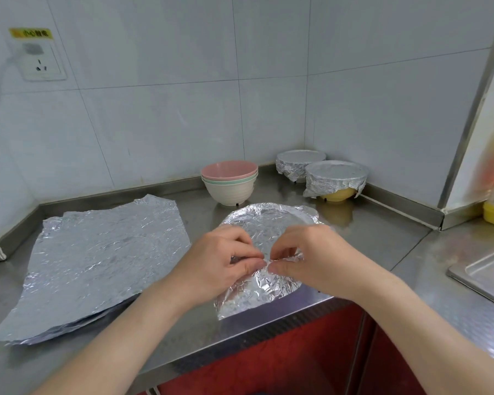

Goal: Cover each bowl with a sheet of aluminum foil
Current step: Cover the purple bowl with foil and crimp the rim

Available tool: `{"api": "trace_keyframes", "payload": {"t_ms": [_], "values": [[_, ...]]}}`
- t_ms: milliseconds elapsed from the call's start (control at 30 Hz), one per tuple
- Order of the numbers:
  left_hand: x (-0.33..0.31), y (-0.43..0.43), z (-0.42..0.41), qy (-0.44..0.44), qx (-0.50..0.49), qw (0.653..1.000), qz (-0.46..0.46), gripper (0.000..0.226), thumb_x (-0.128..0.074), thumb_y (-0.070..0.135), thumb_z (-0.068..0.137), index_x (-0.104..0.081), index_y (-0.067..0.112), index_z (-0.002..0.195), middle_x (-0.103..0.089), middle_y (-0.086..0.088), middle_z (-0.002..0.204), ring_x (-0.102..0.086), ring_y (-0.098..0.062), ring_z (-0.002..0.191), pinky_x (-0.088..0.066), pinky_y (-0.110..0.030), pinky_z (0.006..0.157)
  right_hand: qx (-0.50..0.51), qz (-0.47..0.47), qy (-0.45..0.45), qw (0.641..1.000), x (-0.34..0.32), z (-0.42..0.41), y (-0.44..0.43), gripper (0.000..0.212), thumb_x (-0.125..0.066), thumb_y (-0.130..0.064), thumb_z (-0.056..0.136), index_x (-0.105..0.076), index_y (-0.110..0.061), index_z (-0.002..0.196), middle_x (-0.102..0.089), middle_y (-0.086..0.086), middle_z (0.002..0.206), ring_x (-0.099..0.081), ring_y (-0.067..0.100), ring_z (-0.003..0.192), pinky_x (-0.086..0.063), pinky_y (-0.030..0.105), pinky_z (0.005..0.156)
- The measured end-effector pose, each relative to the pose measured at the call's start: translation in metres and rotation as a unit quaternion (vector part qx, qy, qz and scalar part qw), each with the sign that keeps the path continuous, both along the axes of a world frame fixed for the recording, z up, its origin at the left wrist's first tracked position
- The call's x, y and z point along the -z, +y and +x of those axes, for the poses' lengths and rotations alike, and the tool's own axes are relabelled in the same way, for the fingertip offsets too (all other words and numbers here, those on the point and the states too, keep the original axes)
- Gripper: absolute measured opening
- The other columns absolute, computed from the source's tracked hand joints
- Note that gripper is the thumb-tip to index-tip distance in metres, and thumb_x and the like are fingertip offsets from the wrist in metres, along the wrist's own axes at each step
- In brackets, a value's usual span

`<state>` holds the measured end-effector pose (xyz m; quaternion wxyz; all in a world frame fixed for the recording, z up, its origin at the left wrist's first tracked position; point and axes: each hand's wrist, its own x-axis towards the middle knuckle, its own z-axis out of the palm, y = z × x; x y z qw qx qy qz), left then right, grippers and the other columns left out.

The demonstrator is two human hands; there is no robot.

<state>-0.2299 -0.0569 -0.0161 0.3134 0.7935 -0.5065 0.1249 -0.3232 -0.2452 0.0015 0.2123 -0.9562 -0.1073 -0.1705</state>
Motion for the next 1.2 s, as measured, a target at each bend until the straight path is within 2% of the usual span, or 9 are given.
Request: {"api": "trace_keyframes", "payload": {"t_ms": [133, 267, 333, 433, 600, 733, 833, 1000, 1200], "values": [[0.000, -0.001, 0.001, -0.036, 0.011, 0.999, 0.009, 0.023, -0.064, 0.044, 0.083, -0.077, 0.027, 0.089, -0.065, 0.015, 0.082, -0.057, 0.000, 0.080, -0.044, -0.016, 0.072, 0.002, -0.003, -0.018, 1.000, 0.008, 0.006, 0.001, 0.016, -0.073, -0.036, 0.082, -0.073, -0.023, 0.091, -0.064, -0.007, 0.089, -0.060, 0.012, 0.081, -0.046, 0.032, 0.075], [-0.002, -0.003, 0.002, -0.091, 0.007, 0.996, 0.011, 0.029, -0.059, 0.047, 0.084, -0.076, 0.024, 0.088, -0.069, 0.016, 0.079, -0.059, 0.002, 0.075, -0.046, -0.019, 0.070, -0.006, -0.027, -0.043, 0.999, 0.011, 0.009, -0.001, 0.013, -0.074, -0.031, 0.082, -0.073, -0.019, 0.086, -0.061, -0.005, 0.083, -0.050, 0.009, 0.075, -0.042, 0.030, 0.070], [-0.002, -0.004, 0.002, -0.119, 0.012, 0.993, 0.022, 0.026, -0.059, 0.044, 0.086, -0.075, 0.024, 0.085, -0.069, 0.016, 0.077, -0.060, 0.000, 0.073, -0.047, -0.021, 0.069, -0.005, -0.038, -0.053, 0.998, 0.012, 0.010, -0.002, 0.012, -0.074, -0.030, 0.081, -0.072, -0.018, 0.083, -0.059, -0.005, 0.081, -0.047, 0.009, 0.074, -0.042, 0.031, 0.068], [0.000, -0.004, 0.002, -0.154, 0.017, 0.987, 0.033, 0.026, -0.057, 0.041, 0.089, -0.073, 0.022, 0.085, -0.068, 0.014, 0.077, -0.060, -0.006, 0.072, -0.047, -0.022, 0.067, 0.006, -0.074, -0.084, 0.994, 0.016, 0.011, 0.001, 0.009, -0.076, -0.024, 0.078, -0.070, -0.019, 0.077, -0.057, -0.005, 0.076, -0.056, 0.019, 0.073, -0.046, 0.036, 0.061], [0.006, -0.009, 0.003, -0.196, 0.015, 0.980, 0.039, 0.025, -0.054, 0.033, 0.092, -0.068, 0.015, 0.082, -0.062, 0.006, 0.071, -0.055, -0.015, 0.066, -0.043, -0.026, 0.065, -0.011, -0.086, -0.114, 0.990, 0.019, 0.013, 0.001, 0.015, -0.079, -0.015, 0.068, -0.064, -0.018, 0.068, -0.054, -0.005, 0.067, -0.055, 0.021, 0.065, -0.043, 0.031, 0.052], [0.007, -0.009, 0.001, -0.156, 0.021, 0.987, 0.026, 0.025, -0.055, 0.038, 0.091, -0.070, 0.019, 0.089, -0.064, 0.010, 0.077, -0.054, -0.008, 0.074, -0.043, -0.021, 0.070, 0.002, -0.071, -0.069, 0.995, 0.012, 0.008, -0.004, 0.007, -0.073, -0.026, 0.081, -0.071, -0.019, 0.082, -0.059, -0.007, 0.080, -0.055, 0.015, 0.079, -0.048, 0.036, 0.068], [0.004, -0.001, 0.002, -0.078, -0.003, 0.997, -0.028, 0.032, -0.057, 0.049, 0.086, -0.073, 0.024, 0.098, -0.065, 0.015, 0.088, -0.054, 0.000, 0.087, -0.042, -0.015, 0.079, 0.002, -0.054, -0.065, 0.996, 0.006, 0.003, -0.003, 0.018, -0.069, -0.036, 0.086, -0.072, -0.025, 0.099, -0.062, -0.008, 0.095, -0.057, 0.011, 0.091, -0.047, 0.032, 0.079], [0.005, 0.012, 0.009, -0.040, -0.031, 0.998, -0.041, 0.031, -0.058, 0.055, 0.081, -0.075, 0.033, 0.095, -0.064, 0.021, 0.090, -0.054, 0.004, 0.092, -0.042, -0.014, 0.078, -0.003, -0.049, -0.077, 0.996, 0.003, 0.006, 0.010, 0.011, -0.068, -0.032, 0.086, -0.075, -0.025, 0.092, -0.063, -0.006, 0.087, -0.058, 0.013, 0.082, -0.047, 0.032, 0.072], [0.009, 0.011, 0.008, -0.053, -0.031, 0.997, -0.049, 0.027, -0.059, 0.049, 0.081, -0.076, 0.029, 0.089, -0.063, 0.020, 0.085, -0.053, 0.003, 0.086, -0.042, -0.013, 0.074, 0.008, -0.079, -0.078, 0.994, 0.012, 0.014, 0.024, 0.009, -0.067, -0.028, 0.086, -0.070, -0.019, 0.089, -0.059, -0.003, 0.086, -0.056, 0.020, 0.083, -0.042, 0.033, 0.066]]}}
